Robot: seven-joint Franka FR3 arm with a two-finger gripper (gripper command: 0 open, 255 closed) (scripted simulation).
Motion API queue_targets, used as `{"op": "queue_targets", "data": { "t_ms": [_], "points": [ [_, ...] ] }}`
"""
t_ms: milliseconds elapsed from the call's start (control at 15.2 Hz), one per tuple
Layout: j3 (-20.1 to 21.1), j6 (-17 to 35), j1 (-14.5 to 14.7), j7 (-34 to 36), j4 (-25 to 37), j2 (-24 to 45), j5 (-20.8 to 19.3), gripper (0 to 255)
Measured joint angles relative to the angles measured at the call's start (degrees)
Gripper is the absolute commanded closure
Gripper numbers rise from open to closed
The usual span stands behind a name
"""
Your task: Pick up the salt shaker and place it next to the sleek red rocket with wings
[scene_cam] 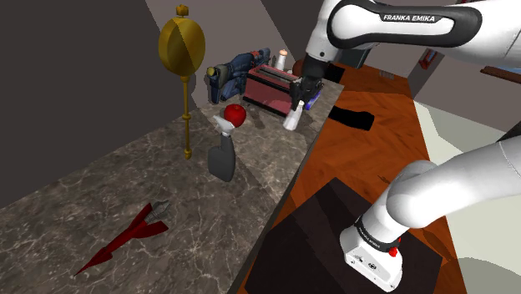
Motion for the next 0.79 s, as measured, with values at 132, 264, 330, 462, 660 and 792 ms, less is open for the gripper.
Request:
{"op": "queue_targets", "data": {
  "t_ms": [132, 264, 330, 462, 660, 792],
  "points": [
    [2.13, 0.49, 1.08, 2.76, -0.03, 0.22, 0.9, 255],
    [4.17, 0.65, 2.18, 5.42, -0.79, -0.64, 1.84, 255],
    [5.17, 0.49, 2.68, 6.75, -0.49, -0.63, 2.26, 255],
    [7.14, 0.9, 3.67, 9.28, -0.74, -0.73, 3.11, 255],
    [10.8, 1.18, 5.4, 13.99, -0.09, -0.34, 4.54, 255],
    [12.9, 1.16, 6.3, 16.76, 1.01, 0.41, 5.2, 255]
  ]
}}
